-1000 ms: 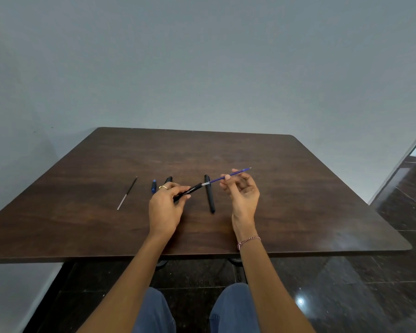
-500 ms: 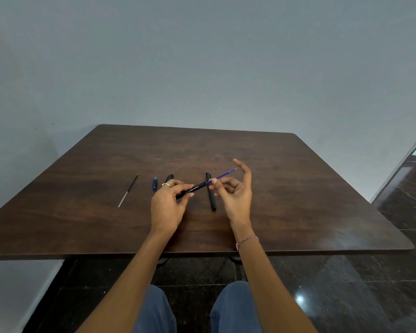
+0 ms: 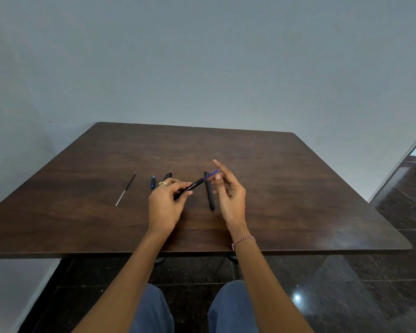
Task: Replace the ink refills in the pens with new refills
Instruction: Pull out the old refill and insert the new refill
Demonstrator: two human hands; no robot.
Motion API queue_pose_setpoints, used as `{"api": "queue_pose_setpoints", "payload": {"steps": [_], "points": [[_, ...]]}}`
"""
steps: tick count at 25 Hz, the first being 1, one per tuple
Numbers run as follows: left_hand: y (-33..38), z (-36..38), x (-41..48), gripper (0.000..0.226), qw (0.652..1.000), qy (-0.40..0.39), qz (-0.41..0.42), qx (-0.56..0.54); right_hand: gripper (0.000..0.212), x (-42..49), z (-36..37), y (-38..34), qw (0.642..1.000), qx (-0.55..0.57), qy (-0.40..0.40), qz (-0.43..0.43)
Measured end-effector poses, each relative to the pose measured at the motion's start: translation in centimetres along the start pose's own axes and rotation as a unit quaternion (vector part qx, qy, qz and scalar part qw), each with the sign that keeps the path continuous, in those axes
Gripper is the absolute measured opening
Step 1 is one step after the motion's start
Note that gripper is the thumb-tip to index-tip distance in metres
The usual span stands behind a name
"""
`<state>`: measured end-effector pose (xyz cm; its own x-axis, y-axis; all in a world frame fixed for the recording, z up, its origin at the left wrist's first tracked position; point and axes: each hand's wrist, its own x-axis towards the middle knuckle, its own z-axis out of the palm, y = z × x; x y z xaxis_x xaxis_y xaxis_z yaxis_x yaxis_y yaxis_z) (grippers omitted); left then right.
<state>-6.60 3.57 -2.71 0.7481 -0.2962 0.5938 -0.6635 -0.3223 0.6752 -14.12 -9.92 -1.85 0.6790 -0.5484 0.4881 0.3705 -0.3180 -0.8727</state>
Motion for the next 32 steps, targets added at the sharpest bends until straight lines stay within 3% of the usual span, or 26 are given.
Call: {"api": "queue_pose_setpoints", "payload": {"steps": [7, 20, 26, 32], "points": [[0.0, 0.1, -0.1, 0.026, 0.999, 0.014, -0.028, -0.043, 0.058, 0.3, 0.2, 0.3, 0.999, -0.045, 0.016, -0.02], [-2.5, -4.4, 0.9, 0.025, 0.983, 0.141, -0.11, -0.038, 0.042, 0.4, 0.3, 0.6, 0.997, -0.065, 0.029, 0.001], [-3.1, -4.5, 0.7, 0.024, 0.976, 0.151, -0.145, -0.05, 0.031, 0.2, 1.7, 0.3, 0.979, -0.187, -0.056, -0.064], [-3.1, -4.7, 0.7, 0.027, 0.971, 0.169, -0.15, -0.074, 0.02, 3.2, 8.4, -1.1, 0.926, -0.342, -0.148, -0.055]]}}
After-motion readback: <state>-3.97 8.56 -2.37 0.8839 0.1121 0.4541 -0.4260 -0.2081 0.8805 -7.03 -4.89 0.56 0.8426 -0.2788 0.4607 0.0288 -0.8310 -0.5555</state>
